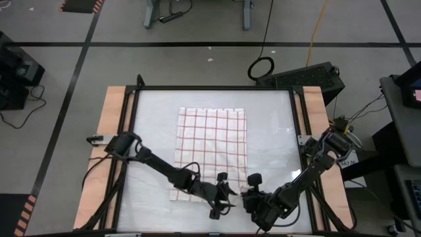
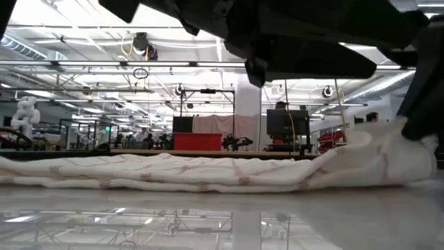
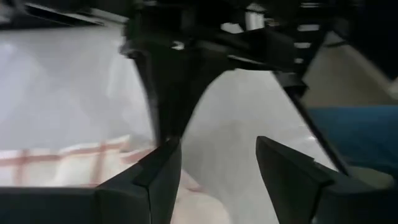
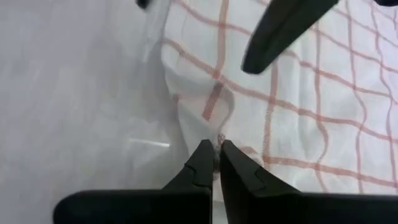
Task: Roll towel
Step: Fold the white checkered towel
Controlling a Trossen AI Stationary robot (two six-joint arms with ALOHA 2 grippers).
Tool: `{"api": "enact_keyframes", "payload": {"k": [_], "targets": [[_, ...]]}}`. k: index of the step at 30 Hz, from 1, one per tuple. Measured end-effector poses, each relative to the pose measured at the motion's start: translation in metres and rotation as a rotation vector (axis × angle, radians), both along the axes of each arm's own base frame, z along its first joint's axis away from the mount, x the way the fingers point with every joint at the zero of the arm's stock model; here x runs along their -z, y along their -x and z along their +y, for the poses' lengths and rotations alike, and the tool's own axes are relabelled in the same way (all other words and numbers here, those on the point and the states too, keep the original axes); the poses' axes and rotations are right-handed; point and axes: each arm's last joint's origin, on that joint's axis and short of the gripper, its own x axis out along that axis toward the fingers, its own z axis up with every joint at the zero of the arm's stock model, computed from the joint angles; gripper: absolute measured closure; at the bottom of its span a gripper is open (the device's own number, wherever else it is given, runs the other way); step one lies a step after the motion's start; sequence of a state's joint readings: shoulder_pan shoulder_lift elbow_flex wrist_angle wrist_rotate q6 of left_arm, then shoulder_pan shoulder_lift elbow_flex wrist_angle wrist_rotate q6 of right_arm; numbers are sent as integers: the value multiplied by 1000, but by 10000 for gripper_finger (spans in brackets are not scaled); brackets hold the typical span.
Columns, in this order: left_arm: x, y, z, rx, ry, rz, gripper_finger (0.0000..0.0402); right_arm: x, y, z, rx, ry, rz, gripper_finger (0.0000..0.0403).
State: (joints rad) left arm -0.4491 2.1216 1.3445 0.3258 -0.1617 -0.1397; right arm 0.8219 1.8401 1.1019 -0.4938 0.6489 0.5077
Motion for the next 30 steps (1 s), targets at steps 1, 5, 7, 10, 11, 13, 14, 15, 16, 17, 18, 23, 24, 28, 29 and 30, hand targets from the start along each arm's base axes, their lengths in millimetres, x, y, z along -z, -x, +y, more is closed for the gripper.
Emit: {"api": "enact_keyframes", "payload": {"k": [1,5,7,10,11,13,14,15,16,17,18,23,24,28,29,30], "targets": [[0,1,-2,-21,-25,-12,188,-3,0,0,-4,-4,-6,400],[14,-1,-3,-97,-59,-9,187,-13,1,-2,6,-12,-50,400],[22,-4,-2,-157,-62,-35,187,-17,-1,-4,31,-31,-75,400],[24,-8,-3,-211,-85,-120,187,-21,-3,-7,68,-65,-87,400],[25,-8,-4,-235,-102,-141,187,-22,-4,-9,79,-79,-90,400],[28,-7,-5,-249,-147,-135,187,-22,-4,-9,92,-89,-91,400],[30,-6,-6,-243,-157,-126,187,-22,-4,-9,96,-90,-92,400],[31,-6,-6,-231,-159,-114,187,-22,-4,-9,101,-94,-94,400],[31,-6,-6,-223,-155,-109,187,-22,-5,-10,110,-97,-96,400],[32,-6,-6,-219,-153,-106,187,-22,-6,-11,120,-103,-98,400],[32,-6,-6,-217,-153,-102,187,-22,-7,-12,129,-107,-99,400],[33,-5,-5,-220,-143,-85,190,-24,-10,-16,152,-117,-106,400],[33,-5,-6,-215,-142,-83,195,-24,-10,-16,153,-119,-106,400],[34,-5,-5,-212,-144,-77,247,-26,-10,-17,160,-129,-112,401],[34,-5,-5,-209,-145,-73,267,-27,-10,-17,164,-131,-112,401],[35,-5,-4,-207,-147,-69,289,-27,-10,-18,165,-135,-112,401]]}}
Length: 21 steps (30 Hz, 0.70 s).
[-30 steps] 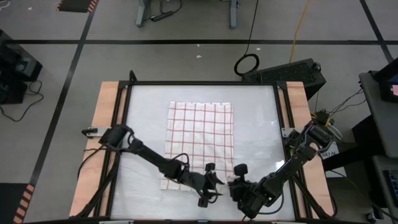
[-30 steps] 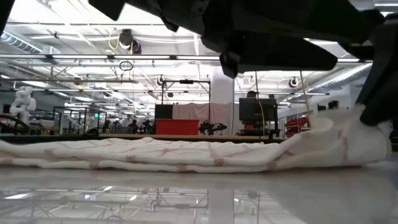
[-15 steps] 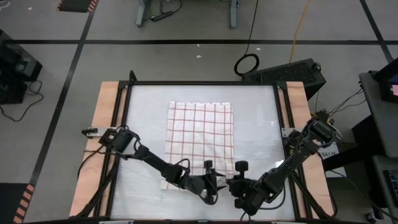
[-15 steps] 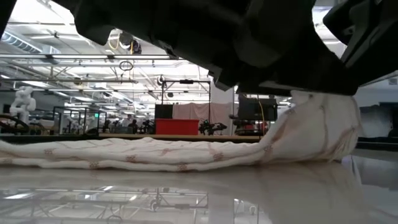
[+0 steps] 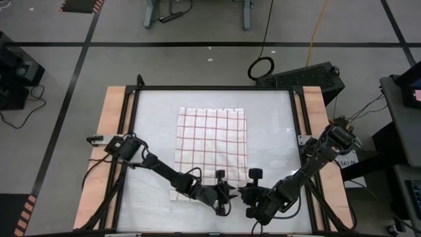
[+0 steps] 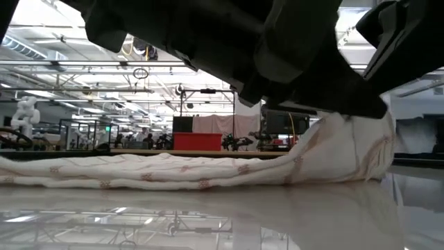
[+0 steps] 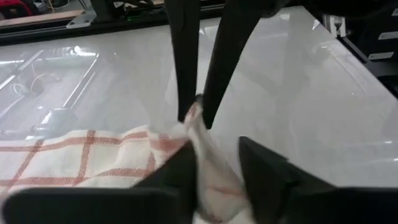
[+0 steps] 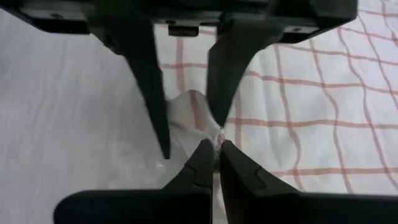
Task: Roll towel
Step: Fold the white checkered towel
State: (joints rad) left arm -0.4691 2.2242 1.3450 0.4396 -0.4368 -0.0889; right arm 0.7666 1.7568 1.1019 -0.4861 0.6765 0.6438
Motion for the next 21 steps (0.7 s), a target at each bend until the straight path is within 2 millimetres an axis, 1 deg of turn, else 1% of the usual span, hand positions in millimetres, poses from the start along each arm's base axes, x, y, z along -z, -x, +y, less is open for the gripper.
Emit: {"api": "enact_keyframes", "payload": {"k": [3,4,5,8,10,12,17,19,21], "targets": [[1,0,2,5,-5,9,365,0,0,0,-2,-4,-2,401],[1,-1,2,15,-14,10,382,0,0,0,-3,-5,-1,400],[1,-1,2,16,-15,10,388,0,0,0,-3,-5,-1,400],[0,-1,1,23,-12,9,389,0,0,1,-5,-7,0,391],[0,-1,1,47,1,8,393,0,2,3,-35,2,13,377],[-1,-1,0,83,20,6,395,0,4,5,-63,12,23,354],[-1,-1,-3,149,45,12,396,1,13,12,-130,38,59,279],[-1,-1,-3,165,54,12,396,1,16,15,-137,52,53,257],[-2,-2,-2,179,64,12,397,0,18,18,-140,55,32,244]]}}
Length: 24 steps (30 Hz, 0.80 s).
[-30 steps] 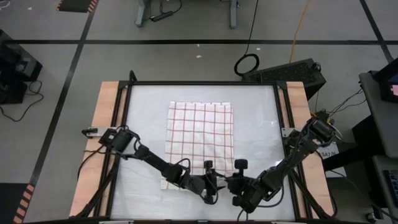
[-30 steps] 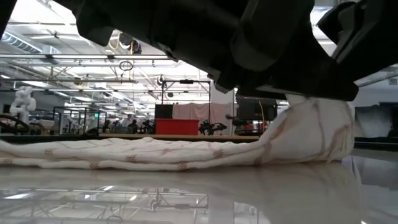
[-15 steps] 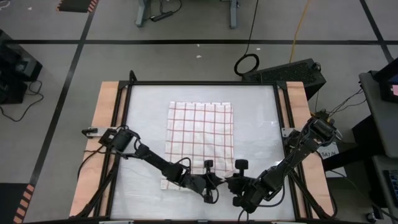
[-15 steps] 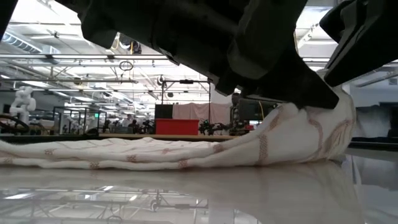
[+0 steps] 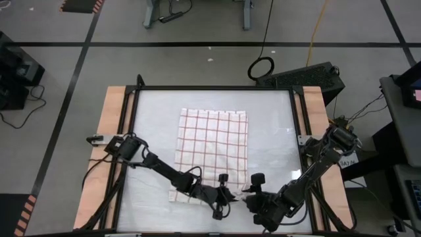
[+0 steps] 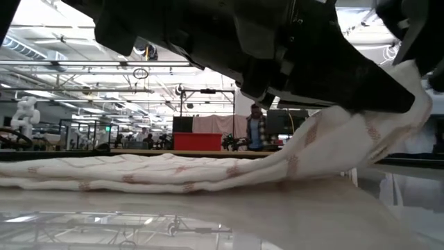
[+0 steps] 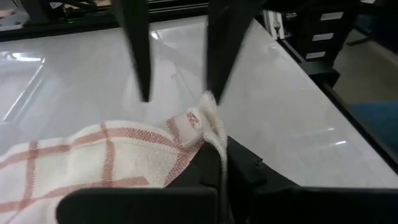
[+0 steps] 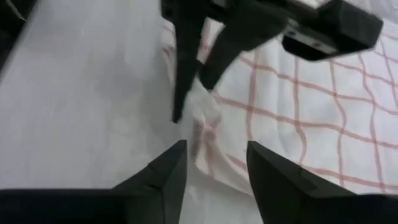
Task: Roll towel
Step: Fold the white checkered towel
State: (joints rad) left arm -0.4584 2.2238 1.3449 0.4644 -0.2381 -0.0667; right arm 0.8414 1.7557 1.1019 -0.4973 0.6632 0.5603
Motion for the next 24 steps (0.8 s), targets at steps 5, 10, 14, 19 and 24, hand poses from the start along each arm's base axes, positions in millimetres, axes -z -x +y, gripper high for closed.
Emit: {"api": "enact_keyframes", "payload": {"k": [5,10,14,19,24], "targets": [[0,-1,2,17,-17,-3,397,-3,-3,6,-32,-42,-36,239],[0,-3,4,70,-23,-5,398,-4,-8,5,-86,-26,-31,256],[0,-3,4,80,-41,-9,398,-3,-10,3,-113,-26,-11,276],[0,-2,4,94,-36,-8,398,-3,-16,1,-139,-28,-8,292],[-1,-2,3,96,-39,-9,398,-4,-19,0,-151,-25,-13,324]]}}
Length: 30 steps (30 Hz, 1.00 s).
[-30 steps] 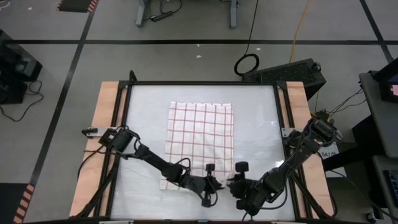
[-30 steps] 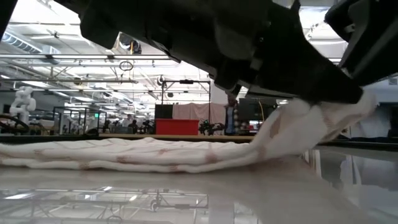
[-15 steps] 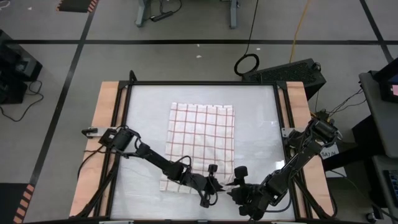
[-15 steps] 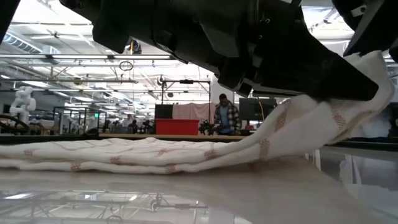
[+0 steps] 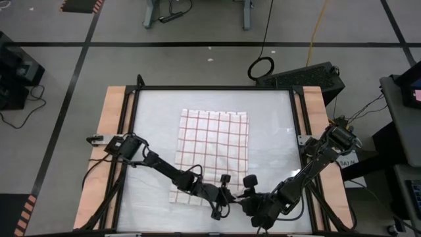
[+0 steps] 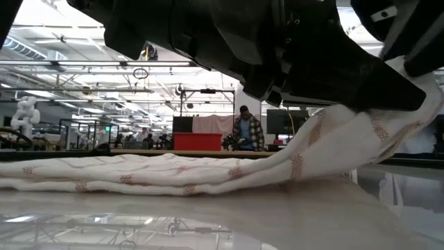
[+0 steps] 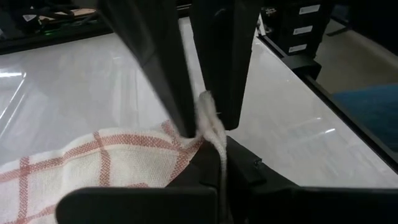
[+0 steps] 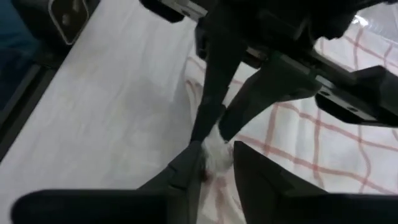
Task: Roll towel
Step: Fold the white checkered towel
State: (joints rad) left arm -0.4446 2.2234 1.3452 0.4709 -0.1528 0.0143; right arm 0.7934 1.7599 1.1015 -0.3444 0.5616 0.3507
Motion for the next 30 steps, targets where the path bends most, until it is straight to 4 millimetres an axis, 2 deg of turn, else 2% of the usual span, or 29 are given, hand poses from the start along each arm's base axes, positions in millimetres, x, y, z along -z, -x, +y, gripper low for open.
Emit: {"api": "enact_keyframes", "payload": {"k": [7,15,18,23,26,30], "targets": [[0,0,0,2,-5,1,390,1,-3,-2,-27,-44,40,393],[0,0,1,-23,23,6,381,1,-3,-3,-6,-18,22,399],[-3,1,-1,8,51,24,346,1,-2,-5,19,-4,26,400],[-20,13,-5,-63,38,99,251,-1,4,-7,61,11,33,401],[-35,31,-7,-125,-59,195,205,-7,11,-7,77,22,22,402],[-50,60,-14,-142,-100,363,185,-20,22,-11,115,11,13,402]]}}
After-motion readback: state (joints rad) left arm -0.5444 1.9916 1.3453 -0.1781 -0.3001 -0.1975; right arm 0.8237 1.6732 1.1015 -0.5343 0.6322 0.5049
